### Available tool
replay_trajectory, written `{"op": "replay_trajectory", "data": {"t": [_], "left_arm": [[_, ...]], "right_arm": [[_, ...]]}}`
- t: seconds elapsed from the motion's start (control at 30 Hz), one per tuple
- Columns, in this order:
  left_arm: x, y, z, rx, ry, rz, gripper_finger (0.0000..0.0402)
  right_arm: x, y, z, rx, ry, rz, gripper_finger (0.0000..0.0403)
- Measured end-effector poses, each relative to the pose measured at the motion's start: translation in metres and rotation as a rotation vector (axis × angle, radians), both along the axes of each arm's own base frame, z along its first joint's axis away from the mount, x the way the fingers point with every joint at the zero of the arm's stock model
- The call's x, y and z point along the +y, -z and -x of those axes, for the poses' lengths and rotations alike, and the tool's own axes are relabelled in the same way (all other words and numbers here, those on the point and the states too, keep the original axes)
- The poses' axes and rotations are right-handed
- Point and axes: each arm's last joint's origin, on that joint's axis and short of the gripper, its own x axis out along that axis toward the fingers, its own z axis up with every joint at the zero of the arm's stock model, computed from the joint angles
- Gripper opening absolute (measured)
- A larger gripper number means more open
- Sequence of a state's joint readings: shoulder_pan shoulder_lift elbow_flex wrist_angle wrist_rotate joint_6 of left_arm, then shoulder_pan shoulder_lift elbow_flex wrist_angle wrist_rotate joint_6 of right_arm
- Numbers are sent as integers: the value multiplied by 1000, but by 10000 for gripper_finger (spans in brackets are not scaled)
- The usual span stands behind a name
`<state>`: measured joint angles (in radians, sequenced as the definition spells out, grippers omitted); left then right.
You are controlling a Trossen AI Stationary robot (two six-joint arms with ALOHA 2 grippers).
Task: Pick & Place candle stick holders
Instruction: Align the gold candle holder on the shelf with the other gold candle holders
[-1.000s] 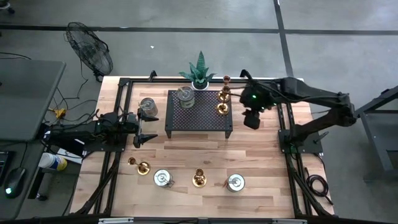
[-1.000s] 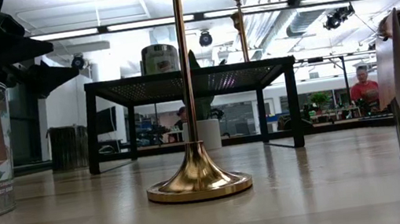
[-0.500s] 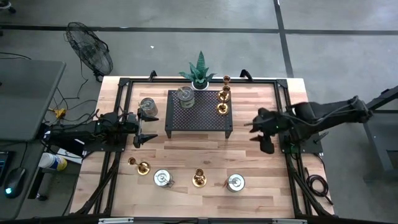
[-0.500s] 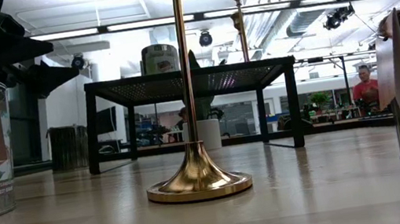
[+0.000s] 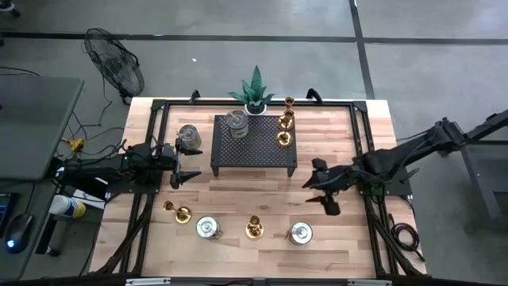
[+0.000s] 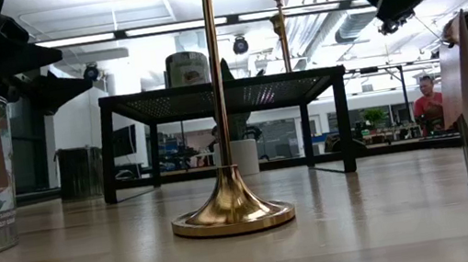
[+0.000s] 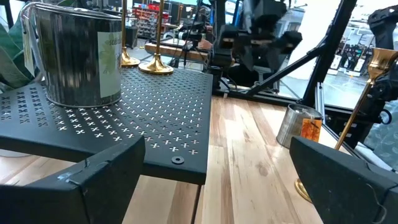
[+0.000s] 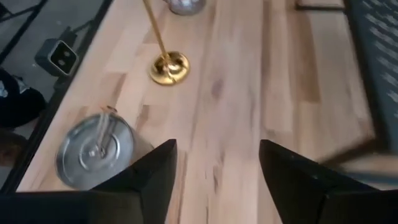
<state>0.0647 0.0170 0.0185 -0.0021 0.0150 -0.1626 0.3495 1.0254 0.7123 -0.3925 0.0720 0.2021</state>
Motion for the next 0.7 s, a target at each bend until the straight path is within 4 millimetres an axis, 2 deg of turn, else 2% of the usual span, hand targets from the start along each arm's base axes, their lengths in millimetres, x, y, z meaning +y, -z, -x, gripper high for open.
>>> {"op": "replay_trajectory", "data": {"t": [0.27,0.4,0.57,0.7], "left_arm": [[0,0,0,0,0,0,392],[0,0,0,0,0,0,392],[0,0,0,1,0,0,392],[0,0,0,1,0,0,392]], "right_arm": [[19,16,-39,-134,-32,8,268],[28,28,-60,-161,-8,-33,271],[44,30,-85,-183,14,-57,271],[52,34,-98,-179,34,-38,271]]}}
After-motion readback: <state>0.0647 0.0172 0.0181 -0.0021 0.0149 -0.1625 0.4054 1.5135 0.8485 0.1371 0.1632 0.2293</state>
